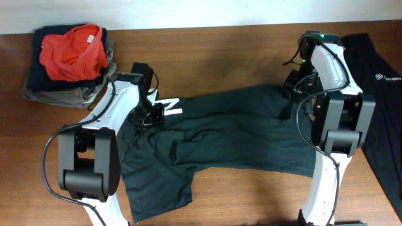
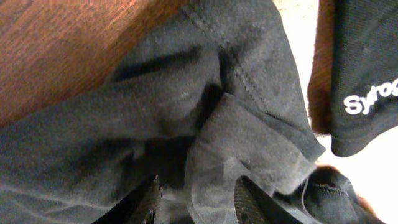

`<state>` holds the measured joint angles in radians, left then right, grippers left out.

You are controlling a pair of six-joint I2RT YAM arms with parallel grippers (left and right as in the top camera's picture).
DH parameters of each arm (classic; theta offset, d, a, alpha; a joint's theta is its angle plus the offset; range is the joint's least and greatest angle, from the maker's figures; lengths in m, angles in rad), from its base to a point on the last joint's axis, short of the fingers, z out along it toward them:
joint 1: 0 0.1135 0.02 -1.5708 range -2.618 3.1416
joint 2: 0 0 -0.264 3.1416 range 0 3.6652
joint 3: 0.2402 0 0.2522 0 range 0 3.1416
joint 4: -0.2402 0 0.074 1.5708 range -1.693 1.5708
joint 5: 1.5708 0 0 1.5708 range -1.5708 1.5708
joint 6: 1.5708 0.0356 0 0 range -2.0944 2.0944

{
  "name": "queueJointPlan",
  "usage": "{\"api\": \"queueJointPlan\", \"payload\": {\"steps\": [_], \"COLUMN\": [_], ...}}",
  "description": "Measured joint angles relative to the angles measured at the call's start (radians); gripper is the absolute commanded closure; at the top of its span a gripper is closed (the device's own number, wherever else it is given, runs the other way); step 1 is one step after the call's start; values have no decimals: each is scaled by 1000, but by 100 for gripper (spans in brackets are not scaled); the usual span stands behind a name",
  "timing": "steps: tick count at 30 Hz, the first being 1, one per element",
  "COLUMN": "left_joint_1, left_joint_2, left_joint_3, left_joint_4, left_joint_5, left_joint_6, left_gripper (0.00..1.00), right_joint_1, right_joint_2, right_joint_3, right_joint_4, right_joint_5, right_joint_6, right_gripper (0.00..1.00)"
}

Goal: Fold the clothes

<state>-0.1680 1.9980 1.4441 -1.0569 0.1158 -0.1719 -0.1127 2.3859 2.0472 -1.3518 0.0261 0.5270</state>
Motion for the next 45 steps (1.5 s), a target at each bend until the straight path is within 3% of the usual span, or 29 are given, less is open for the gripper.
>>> {"api": "queueJointPlan", "payload": {"steps": [3, 8, 10, 34, 45], "left_joint_1": [0, 0, 0, 0, 55], "left_joint_2": [0, 0, 0, 0, 0], "left_joint_3": [0, 0, 0, 0, 0], "left_joint_4": [0, 0, 0, 7, 7], "left_joint_5": [0, 0, 0, -38, -57], "left_joint_6": [0, 0, 0, 0, 0], "left_gripper": [44, 44, 44, 44, 44], "right_joint_1": [0, 0, 0, -6, -23], "right_joint_2": [2, 7, 7, -3, -8], "right_joint_3": [-18, -23, -23, 22, -92], "right_joint_4": [11, 15, 14, -339, -343], "right_joint_5": [0, 4, 7, 207, 245], "right_joint_6": [-3, -3, 3, 24, 21], "right_gripper": [68, 92, 96, 96, 94]}}
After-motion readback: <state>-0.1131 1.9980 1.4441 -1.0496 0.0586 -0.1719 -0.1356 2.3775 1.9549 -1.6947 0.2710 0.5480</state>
